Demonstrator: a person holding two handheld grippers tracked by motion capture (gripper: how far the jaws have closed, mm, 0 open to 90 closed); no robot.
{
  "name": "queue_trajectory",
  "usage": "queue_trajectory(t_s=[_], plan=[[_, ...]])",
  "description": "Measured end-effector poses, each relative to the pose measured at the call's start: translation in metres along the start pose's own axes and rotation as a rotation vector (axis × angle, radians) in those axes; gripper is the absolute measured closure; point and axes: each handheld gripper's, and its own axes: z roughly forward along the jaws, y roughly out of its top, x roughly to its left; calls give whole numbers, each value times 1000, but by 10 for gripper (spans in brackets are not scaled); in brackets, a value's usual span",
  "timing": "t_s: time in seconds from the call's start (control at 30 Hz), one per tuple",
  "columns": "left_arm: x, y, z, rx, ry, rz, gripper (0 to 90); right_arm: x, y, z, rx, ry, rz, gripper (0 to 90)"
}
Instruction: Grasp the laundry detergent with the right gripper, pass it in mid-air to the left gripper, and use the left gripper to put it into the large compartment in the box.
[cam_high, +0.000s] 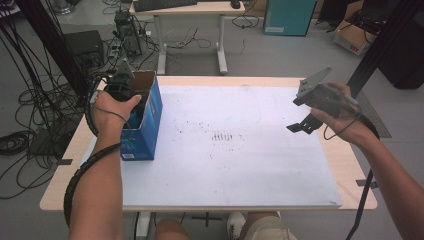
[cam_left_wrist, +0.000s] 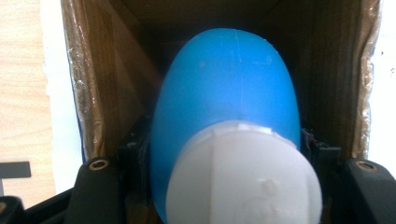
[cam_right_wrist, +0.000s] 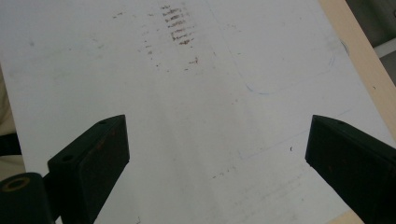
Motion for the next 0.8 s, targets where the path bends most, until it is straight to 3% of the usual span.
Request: queue_trajectory(t_s=[0.8], plan=[[1,0,0,-2,-3,1,365,-1,1,-1,3,-1,-11,63]])
